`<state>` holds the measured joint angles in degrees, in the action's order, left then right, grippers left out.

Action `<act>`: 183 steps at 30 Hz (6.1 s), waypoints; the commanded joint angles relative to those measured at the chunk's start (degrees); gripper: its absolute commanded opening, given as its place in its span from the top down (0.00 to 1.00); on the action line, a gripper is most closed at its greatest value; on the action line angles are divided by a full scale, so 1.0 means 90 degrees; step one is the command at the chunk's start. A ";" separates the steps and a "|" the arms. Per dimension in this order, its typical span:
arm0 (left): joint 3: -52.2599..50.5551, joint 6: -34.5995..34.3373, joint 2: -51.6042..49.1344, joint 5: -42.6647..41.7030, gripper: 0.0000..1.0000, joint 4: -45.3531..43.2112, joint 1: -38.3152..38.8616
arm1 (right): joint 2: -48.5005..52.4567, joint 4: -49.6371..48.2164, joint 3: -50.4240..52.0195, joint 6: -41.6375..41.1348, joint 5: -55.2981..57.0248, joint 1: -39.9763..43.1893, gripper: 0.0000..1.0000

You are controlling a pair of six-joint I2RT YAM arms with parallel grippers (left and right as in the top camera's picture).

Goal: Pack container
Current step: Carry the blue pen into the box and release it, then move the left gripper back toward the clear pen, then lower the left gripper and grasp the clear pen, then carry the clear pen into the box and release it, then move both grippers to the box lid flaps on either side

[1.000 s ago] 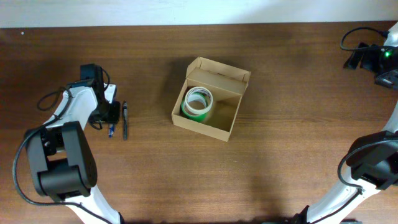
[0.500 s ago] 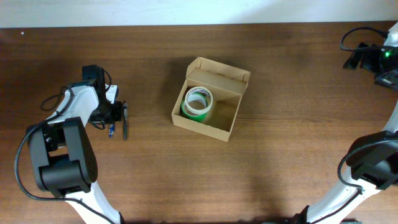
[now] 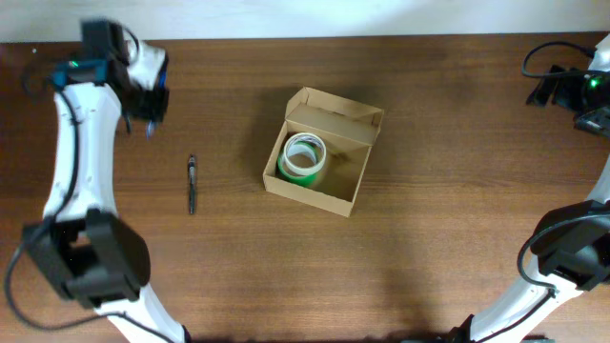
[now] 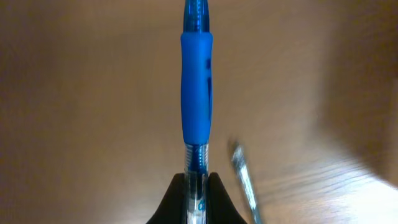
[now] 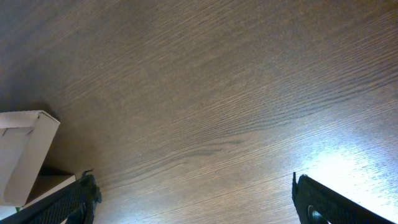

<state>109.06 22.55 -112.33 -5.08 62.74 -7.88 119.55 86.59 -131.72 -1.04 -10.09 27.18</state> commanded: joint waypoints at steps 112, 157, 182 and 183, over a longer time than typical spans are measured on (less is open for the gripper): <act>-0.3757 -0.2861 -0.0459 0.0418 0.68 -0.1785 0.0376 | -0.0012 0.0000 0.0029 0.0012 -0.0049 -0.0017 0.01; 0.1435 0.5241 -0.1989 0.0039 0.99 0.2582 0.4784 | -0.0012 0.0000 0.0029 0.0012 -0.0049 -0.0017 0.01; 0.0702 0.4595 -0.0687 0.0070 0.47 0.1826 0.4690 | -0.0012 0.0000 0.0029 0.0012 -0.0049 -0.0017 0.01; 0.0702 0.4488 -0.0486 0.0073 0.50 0.1787 0.4687 | -0.0012 0.0000 0.0029 0.0012 -0.0049 -0.0017 0.01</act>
<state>115.28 67.99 -126.15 -4.36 79.83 35.11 119.55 86.59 -131.72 -1.06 -10.24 27.18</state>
